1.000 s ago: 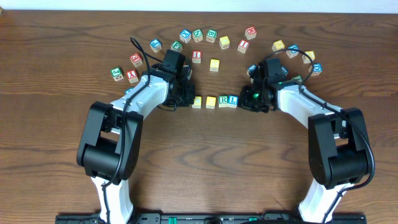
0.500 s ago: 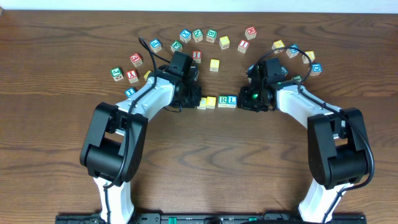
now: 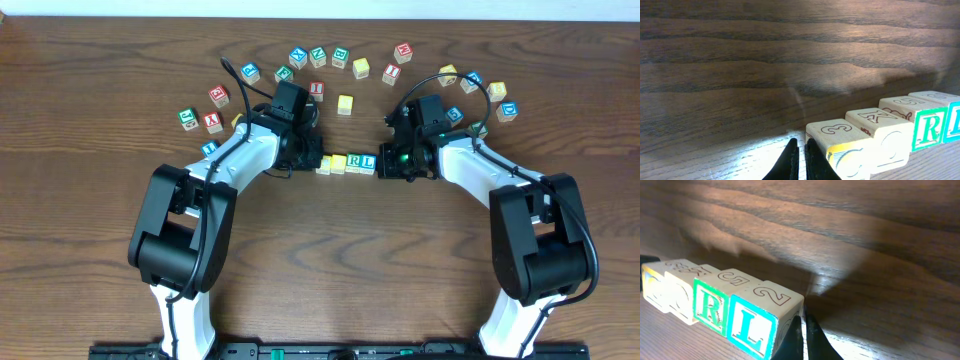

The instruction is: Spell out CORL

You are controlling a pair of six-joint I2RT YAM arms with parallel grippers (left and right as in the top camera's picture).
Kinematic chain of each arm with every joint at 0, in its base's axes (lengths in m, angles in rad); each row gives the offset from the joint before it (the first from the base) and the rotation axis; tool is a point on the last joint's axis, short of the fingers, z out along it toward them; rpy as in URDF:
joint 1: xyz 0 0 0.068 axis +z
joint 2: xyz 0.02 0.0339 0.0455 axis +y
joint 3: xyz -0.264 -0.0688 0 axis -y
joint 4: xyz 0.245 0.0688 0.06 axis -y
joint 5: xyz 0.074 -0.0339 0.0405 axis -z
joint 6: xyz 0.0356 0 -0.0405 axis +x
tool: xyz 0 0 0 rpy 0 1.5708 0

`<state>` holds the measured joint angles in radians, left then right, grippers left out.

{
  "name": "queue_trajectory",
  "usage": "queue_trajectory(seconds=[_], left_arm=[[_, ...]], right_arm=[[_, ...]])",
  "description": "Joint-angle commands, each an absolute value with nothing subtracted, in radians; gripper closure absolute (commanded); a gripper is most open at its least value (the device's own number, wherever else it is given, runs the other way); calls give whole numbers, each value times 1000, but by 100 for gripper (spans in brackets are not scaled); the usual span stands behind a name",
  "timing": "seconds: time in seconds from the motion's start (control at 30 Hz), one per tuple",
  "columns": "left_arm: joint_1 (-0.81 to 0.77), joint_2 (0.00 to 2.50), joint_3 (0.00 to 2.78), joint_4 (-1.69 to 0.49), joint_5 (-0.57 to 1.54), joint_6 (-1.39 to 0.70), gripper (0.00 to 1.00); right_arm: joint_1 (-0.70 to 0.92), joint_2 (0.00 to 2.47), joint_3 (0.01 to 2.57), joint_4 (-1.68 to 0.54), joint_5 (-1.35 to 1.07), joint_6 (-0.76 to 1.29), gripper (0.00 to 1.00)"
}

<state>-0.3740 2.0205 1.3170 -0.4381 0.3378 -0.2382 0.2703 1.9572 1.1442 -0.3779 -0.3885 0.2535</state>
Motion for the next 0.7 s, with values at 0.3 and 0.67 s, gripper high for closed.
queue_trajectory(seconds=[0.3, 0.67], left_arm=[[-390, 2022, 1313, -456, 351, -275, 93], [-390, 2022, 1313, -461, 320, -274, 92]], right_arm=[[301, 1983, 1180, -373, -387, 200, 99], [301, 1983, 1181, -366, -366, 225, 99]])
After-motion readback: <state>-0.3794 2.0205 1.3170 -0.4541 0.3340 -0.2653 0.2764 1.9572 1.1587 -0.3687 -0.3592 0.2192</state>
